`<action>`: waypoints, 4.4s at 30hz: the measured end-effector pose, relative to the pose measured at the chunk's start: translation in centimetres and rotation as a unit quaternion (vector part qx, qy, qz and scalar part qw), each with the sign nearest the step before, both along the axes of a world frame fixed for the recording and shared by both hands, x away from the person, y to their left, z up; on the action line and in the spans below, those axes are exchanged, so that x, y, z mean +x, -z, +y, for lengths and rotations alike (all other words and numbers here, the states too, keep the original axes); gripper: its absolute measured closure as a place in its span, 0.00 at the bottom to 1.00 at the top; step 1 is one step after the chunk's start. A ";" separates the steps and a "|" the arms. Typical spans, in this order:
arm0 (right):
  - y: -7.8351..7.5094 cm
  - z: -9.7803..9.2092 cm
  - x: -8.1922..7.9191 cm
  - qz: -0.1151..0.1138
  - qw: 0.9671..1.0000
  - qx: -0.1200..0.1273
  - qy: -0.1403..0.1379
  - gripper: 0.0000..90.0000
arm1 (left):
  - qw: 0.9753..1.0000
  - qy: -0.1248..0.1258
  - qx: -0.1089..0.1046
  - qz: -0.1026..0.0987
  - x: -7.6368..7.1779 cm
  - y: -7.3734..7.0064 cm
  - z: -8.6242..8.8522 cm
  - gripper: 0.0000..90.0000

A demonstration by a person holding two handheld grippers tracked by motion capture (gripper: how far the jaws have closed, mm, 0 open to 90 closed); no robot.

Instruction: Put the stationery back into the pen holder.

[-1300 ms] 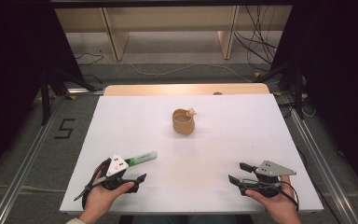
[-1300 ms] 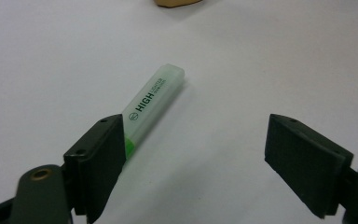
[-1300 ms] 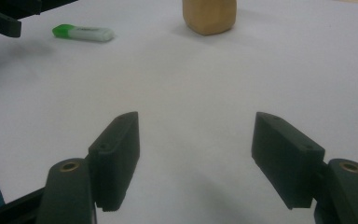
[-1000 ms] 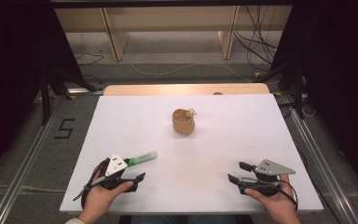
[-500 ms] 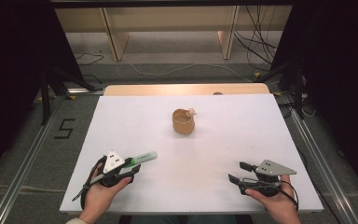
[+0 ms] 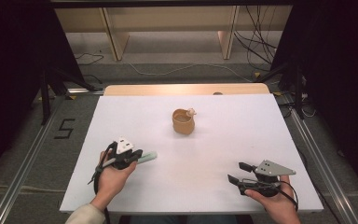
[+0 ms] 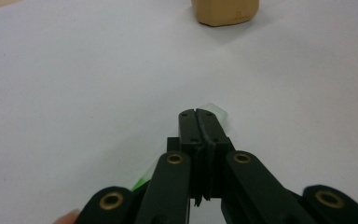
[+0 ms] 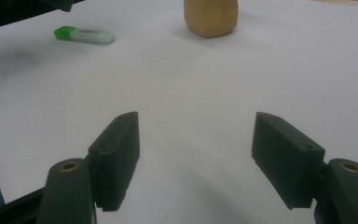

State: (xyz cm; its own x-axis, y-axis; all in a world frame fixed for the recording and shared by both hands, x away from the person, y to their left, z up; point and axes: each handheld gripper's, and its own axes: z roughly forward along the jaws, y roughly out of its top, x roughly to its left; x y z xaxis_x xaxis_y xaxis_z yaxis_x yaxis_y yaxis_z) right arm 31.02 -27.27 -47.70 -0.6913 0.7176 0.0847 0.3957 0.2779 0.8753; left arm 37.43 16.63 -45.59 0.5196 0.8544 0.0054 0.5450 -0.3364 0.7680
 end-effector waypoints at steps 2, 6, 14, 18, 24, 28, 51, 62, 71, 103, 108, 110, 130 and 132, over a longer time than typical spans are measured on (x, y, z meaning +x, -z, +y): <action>0.0 0.0 0.0 0.001 1.000 -0.002 -0.001 0.37 | 1.000 -0.001 0.003 0.008 1.0 0.2 -0.6 1.00; 0.1 0.0 0.0 0.002 1.000 -0.004 -0.002 0.37 | 1.000 -0.002 0.010 0.022 2.4 0.7 -1.6 1.00; 0.1 -0.1 -0.1 0.005 1.000 -0.004 -0.001 0.37 | 0.999 0.001 0.024 0.038 3.6 1.3 -2.7 1.00; 0.1 0.0 -0.1 0.003 1.000 -0.005 -0.001 0.37 | 0.999 0.000 0.030 0.042 4.0 1.4 -3.0 1.00; 0.1 0.0 -0.1 0.003 1.000 -0.004 -0.002 0.37 | 0.998 -0.006 0.032 0.048 4.5 1.6 -3.3 1.00; 0.1 0.0 -0.1 0.003 1.000 -0.004 -0.002 0.37 | 0.998 -0.006 0.037 0.056 4.7 1.8 -3.6 1.00; 0.1 0.0 -0.1 0.003 1.000 -0.005 -0.002 0.37 | 0.995 -0.005 0.050 0.081 5.7 2.3 -3.8 1.00; 0.1 0.0 -0.1 0.004 1.000 -0.003 -0.002 0.37 | 0.993 0.003 0.057 0.107 5.3 2.4 -3.9 1.00; 0.1 0.0 -0.1 0.002 1.000 -0.003 -0.003 0.37 | 0.989 0.021 0.071 0.128 4.4 2.0 -3.9 1.00; 0.1 0.0 -0.2 0.002 1.000 -0.005 -0.005 0.37 | 0.981 0.073 0.085 0.155 -0.4 1.6 -4.0 1.00; 0.2 0.0 -0.2 0.003 1.000 -0.005 -0.005 0.37 | 0.983 0.078 0.081 0.144 -0.5 1.6 -3.8 0.99; 0.2 0.0 -0.2 0.003 1.000 -0.005 -0.005 0.37 | 0.985 0.078 0.077 0.131 -0.6 1.3 -3.7 0.93; 0.2 0.3 -0.2 0.008 1.000 -0.006 -0.011 0.37 | 0.998 -0.038 0.005 0.043 -2.1 -0.3 4.6 0.28; 0.2 0.4 -0.2 0.007 1.000 -0.005 -0.014 0.37 | 0.998 -0.051 0.004 0.047 -2.0 -0.2 5.4 0.28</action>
State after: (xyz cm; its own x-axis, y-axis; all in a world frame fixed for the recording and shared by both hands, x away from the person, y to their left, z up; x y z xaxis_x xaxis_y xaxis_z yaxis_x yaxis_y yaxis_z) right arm 30.87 -26.92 -47.94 -0.7092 0.6995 0.0876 0.4001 0.2970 0.8670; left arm 35.38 22.01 -45.41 0.4278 0.9033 -0.0323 0.6463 -0.2807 0.7096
